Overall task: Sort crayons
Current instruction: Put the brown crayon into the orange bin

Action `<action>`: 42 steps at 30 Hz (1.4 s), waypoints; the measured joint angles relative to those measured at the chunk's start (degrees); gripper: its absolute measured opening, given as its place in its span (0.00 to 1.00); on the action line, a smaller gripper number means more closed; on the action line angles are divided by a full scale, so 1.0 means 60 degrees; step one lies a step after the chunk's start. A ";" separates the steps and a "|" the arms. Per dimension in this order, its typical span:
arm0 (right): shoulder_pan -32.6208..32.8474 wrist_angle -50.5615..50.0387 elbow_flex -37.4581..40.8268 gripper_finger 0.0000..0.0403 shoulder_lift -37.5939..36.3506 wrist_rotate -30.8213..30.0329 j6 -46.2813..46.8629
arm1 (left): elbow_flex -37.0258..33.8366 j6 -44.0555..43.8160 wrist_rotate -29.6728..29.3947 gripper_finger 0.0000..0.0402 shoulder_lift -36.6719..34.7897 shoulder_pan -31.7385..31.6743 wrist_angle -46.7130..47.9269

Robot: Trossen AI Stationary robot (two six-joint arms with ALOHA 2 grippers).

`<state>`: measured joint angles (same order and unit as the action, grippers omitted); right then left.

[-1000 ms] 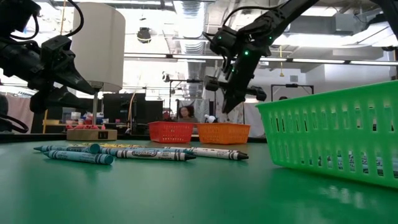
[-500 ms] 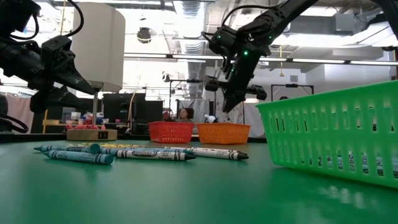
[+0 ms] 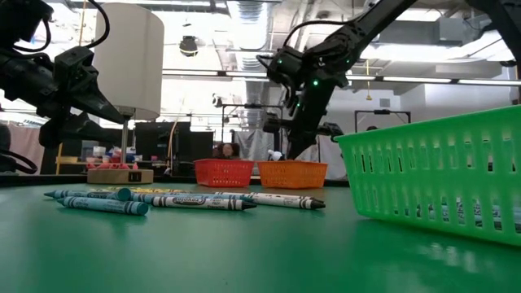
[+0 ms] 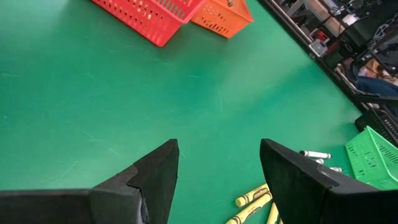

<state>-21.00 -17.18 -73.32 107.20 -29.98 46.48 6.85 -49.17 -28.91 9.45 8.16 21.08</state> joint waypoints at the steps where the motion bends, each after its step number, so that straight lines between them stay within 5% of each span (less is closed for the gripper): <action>1: -0.0017 -0.0028 0.0000 0.01 0.0000 0.0004 0.0000 | 0.0000 0.0000 -0.0003 0.54 0.0004 0.0000 0.0011; 21: -0.0083 -0.0062 0.0000 0.14 0.0003 0.0065 -0.0066 | 0.0000 -0.0026 0.0004 0.54 0.0004 0.0000 0.0001; 30: -0.0146 -0.0055 -0.0558 0.14 -0.0001 0.1657 -0.0962 | 0.0000 0.0286 -0.0006 0.54 0.0004 0.0000 0.0001; 33: -0.0033 -0.0053 -0.1003 0.14 -0.0001 0.2509 -0.1716 | 0.0000 0.0312 0.0292 0.54 0.0004 0.0001 0.0002; 39: 0.1061 0.0179 -0.1715 0.14 -0.0019 0.4915 -0.5612 | 0.0000 0.0164 0.0779 0.54 0.0007 0.0004 0.0007; 42: 0.1944 0.0759 -0.1719 0.14 -0.0019 0.5151 -0.6874 | 0.0000 -0.0084 0.0702 0.54 0.0007 0.0004 0.0008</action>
<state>-9.34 -12.62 -83.64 107.09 0.93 5.23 6.85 -49.67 -24.69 9.50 8.19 21.12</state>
